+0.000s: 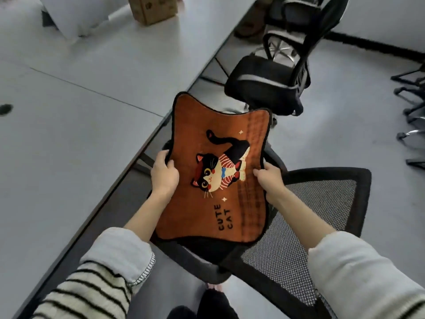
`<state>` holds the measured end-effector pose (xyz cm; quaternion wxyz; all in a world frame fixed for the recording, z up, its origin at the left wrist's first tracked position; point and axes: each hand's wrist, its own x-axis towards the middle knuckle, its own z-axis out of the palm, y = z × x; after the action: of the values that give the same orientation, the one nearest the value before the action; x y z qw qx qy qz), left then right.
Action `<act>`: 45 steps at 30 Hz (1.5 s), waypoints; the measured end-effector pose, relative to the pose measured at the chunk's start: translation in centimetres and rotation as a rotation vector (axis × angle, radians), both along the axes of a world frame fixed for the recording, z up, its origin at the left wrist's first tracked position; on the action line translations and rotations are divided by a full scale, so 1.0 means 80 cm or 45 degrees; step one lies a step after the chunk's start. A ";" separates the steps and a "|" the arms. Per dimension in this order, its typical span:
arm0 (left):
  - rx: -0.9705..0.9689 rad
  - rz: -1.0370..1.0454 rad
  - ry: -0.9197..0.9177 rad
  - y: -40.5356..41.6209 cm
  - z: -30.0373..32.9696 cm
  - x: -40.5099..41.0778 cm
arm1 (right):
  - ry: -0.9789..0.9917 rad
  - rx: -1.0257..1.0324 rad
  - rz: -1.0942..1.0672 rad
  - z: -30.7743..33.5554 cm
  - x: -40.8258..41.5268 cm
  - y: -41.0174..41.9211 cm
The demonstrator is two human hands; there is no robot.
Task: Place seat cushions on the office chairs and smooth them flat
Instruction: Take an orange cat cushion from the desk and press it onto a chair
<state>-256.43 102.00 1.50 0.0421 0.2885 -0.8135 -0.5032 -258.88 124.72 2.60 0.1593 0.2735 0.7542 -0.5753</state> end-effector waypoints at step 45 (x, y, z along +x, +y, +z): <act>-0.895 -0.709 -0.535 -0.028 -0.445 -0.293 | 0.008 1.284 0.653 -0.449 -0.217 0.000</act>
<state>-279.86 99.74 -34.07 -0.1643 0.1237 -0.9711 -0.1213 -276.22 124.71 -33.28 0.1413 0.1221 0.9785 -0.0873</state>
